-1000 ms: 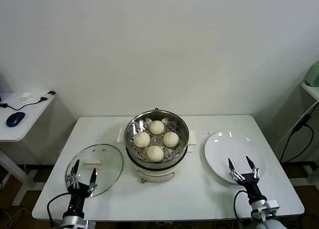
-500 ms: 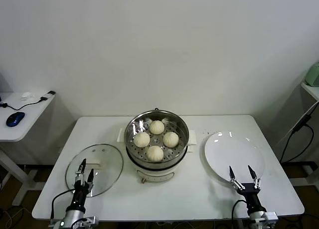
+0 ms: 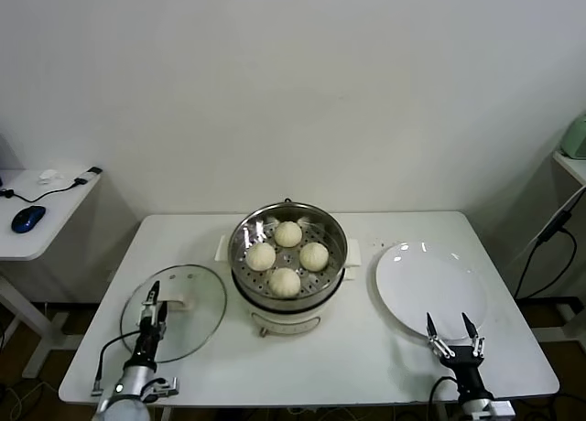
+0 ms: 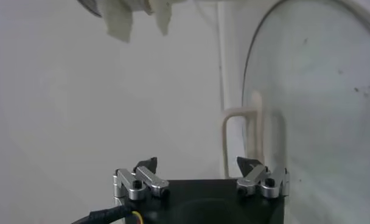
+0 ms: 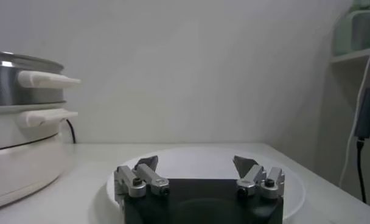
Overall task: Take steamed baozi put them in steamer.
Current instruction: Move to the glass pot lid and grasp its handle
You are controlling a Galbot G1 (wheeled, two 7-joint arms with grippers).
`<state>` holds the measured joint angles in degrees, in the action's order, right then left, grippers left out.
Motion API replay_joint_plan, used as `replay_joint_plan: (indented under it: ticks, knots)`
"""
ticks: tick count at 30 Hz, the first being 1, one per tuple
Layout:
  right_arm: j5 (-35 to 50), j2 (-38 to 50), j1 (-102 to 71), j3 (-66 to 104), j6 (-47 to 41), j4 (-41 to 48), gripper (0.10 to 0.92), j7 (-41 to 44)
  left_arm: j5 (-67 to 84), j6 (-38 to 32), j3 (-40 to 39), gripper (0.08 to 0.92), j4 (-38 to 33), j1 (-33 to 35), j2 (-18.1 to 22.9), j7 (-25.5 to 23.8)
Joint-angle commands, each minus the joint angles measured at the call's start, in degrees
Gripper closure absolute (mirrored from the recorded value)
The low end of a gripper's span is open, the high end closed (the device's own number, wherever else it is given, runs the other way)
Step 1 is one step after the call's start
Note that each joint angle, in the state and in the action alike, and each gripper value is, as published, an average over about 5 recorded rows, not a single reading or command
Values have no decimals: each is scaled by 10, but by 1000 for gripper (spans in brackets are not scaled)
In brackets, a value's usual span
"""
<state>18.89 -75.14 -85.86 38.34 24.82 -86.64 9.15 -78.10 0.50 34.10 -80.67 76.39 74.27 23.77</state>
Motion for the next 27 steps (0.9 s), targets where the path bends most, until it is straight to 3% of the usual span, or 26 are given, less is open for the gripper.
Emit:
replay_joint_plan:
  ticks: [1, 6, 9, 27]
  knots:
    - [-4, -5, -5, 4, 1, -2, 203, 0, -13, 1, 4, 177, 21, -19, -3, 6]
    - [-4, -6, -5, 3, 2, -1, 203, 0, -19, 6, 0, 187, 34, -27, -3, 2]
    - [-4, -7, -6, 1, 5, 0, 203, 0, -21, 8, -1, 240, 36, -30, -2, 1]
    - [-3, -10, 3, 0, 2, 7, 203, 0, -16, 4, -5, 755, 58, -37, 8, 0]
